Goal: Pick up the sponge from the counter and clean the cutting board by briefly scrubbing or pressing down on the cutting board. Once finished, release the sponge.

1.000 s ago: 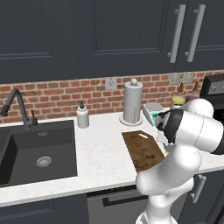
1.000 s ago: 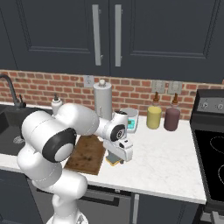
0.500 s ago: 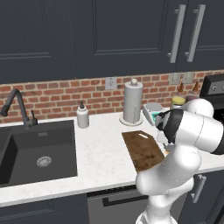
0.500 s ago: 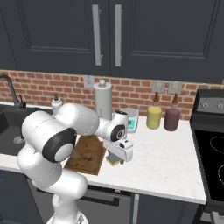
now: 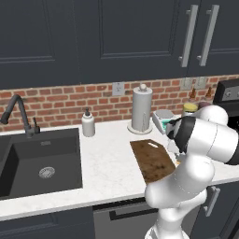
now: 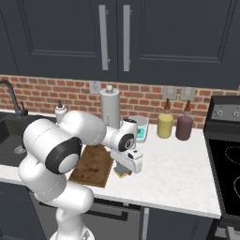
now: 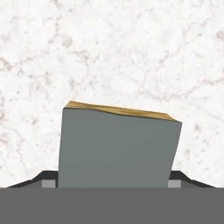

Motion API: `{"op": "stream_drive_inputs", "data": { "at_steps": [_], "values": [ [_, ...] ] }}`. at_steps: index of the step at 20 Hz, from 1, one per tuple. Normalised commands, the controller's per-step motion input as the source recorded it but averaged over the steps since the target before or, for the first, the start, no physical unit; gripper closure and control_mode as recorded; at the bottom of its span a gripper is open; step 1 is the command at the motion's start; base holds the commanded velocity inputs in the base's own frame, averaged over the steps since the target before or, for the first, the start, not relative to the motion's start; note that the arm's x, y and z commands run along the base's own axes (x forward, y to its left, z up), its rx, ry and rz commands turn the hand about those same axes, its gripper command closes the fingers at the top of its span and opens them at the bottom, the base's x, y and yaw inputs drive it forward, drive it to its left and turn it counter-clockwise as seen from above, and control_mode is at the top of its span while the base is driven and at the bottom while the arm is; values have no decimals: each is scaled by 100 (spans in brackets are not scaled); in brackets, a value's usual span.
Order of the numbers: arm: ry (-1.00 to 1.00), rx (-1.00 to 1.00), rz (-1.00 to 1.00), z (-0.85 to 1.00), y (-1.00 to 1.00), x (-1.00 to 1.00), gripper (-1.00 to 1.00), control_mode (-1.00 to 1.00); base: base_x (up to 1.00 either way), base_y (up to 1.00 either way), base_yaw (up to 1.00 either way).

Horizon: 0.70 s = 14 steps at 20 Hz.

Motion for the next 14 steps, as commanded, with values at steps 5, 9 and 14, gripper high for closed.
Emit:
{"op": "stream_drive_inputs", "data": {
  "at_steps": [5, 9, 14],
  "values": [
    [0, 0, -3, 0, 0, 0, 100, -100, 0, 0, 0],
    [3, 0, -1, 1, 0, -3, 100, -100, 0, 0, 0],
    [0, 0, 10, 45, 33, -35, 100, -100, 0, 0, 0]
  ]
}}
